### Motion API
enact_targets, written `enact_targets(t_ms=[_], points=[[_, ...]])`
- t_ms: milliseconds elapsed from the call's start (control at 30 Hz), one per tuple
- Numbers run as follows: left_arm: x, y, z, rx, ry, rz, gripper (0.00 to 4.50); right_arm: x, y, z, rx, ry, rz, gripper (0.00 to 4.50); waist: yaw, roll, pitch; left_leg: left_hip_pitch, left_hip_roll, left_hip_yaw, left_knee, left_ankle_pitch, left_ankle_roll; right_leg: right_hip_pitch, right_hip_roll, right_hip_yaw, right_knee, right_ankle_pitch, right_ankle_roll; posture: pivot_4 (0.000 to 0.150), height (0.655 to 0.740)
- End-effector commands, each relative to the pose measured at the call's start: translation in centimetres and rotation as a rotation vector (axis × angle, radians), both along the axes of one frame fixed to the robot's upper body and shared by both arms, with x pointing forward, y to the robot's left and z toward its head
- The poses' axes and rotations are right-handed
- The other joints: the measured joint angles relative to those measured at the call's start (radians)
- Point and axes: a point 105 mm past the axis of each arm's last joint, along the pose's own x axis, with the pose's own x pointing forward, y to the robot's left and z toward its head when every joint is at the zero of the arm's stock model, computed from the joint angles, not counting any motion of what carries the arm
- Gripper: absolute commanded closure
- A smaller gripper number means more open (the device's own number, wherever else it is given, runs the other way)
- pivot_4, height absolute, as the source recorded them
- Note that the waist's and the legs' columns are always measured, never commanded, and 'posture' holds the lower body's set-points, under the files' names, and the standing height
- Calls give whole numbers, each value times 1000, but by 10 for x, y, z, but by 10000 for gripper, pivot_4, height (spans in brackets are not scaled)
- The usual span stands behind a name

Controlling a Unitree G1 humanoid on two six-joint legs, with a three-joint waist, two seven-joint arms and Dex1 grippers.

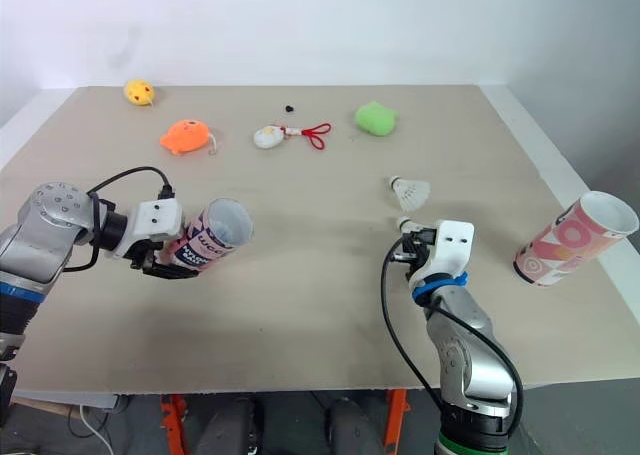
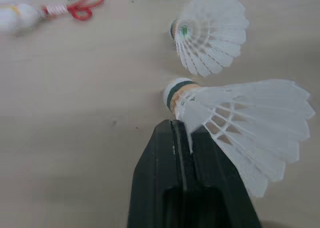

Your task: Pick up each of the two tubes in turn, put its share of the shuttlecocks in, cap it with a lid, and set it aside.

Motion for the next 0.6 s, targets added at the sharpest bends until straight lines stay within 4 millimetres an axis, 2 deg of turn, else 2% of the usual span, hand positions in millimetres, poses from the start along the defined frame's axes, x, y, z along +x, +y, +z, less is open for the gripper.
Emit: enact_targets(t_ms=[33,133,333,500,600], points=[[-5,-2,-8,6,34,-13,12675,-19,21,57,22,-270,202,44490,0,1,0,0,0,0,0,0,0,0,0,0,0,0,0,1500,7400],[-4,-2,-8,6,37,-15,12675,-37,59,82,-49,-345,482,44490,-1,2,1,0,0,0,0,0,0,0,0,0,0,-1,0,1500,7400],[-1,-6,-6,4,36,-22,12675,-50,119,95,-347,-393,856,44490,-3,1,1,0,0,-1,1,0,0,0,1,0,0,-1,-3,1500,7400],[1,-6,-5,10,36,-28,12675,-43,151,88,-530,-423,1015,44490,1,1,0,-1,0,-1,1,0,0,0,1,0,0,-1,-2,1500,7400],[2,-8,-3,8,31,-32,12675,-38,168,87,-564,-456,1068,44490,1,1,0,-2,-1,-2,1,0,0,0,0,0,-1,-1,0,1500,7400]])
